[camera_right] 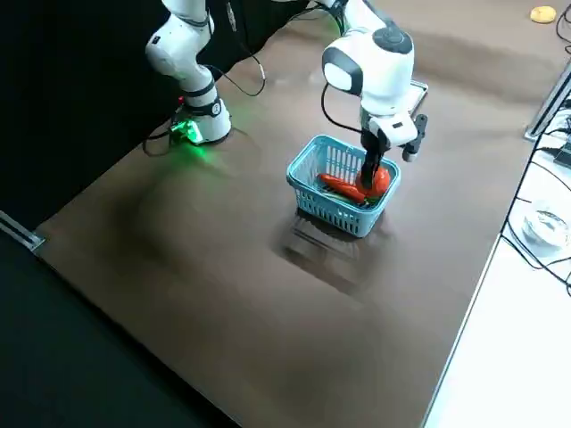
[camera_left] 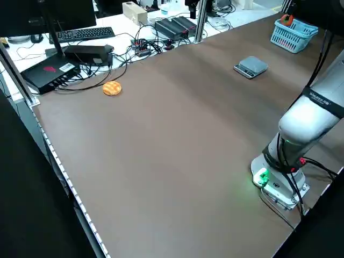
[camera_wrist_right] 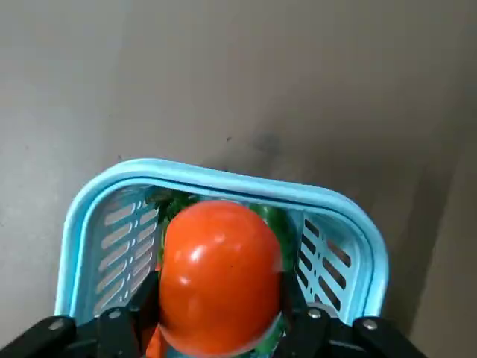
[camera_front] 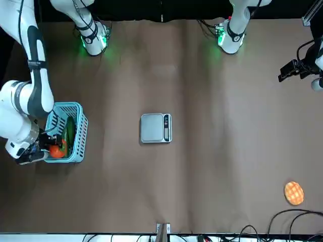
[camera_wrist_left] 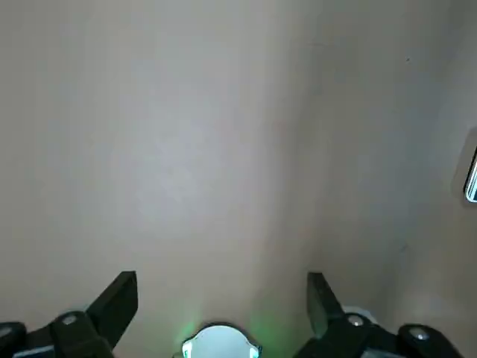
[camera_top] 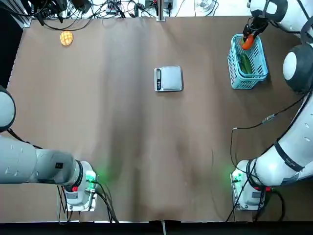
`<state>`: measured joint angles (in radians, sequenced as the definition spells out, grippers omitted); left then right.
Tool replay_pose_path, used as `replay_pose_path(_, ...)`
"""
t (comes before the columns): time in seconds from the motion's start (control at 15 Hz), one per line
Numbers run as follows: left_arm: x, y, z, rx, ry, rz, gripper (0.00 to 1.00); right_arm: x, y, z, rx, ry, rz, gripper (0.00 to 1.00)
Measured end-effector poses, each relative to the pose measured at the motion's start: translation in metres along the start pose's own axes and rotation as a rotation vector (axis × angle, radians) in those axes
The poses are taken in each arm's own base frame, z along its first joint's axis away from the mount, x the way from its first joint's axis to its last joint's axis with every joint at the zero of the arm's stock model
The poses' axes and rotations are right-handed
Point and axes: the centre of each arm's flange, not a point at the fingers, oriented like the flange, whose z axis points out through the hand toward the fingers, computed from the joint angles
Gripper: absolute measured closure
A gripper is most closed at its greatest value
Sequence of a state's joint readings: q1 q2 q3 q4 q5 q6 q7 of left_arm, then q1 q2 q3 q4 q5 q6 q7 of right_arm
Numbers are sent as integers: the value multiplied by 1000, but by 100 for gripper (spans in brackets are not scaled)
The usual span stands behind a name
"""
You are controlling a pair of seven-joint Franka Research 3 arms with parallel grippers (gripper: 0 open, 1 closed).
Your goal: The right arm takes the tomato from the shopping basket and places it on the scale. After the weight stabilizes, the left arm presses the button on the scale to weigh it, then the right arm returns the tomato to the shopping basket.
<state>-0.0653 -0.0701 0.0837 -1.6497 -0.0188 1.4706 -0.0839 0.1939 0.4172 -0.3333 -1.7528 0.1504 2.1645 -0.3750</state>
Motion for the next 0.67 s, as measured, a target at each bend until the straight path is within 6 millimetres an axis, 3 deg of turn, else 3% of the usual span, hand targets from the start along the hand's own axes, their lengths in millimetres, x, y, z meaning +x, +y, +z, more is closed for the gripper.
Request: replay_pose_path(0.67, 0, 0, 0, 0, -1, -1, 0, -1, 4, 50, -12, -56, 15, 32)
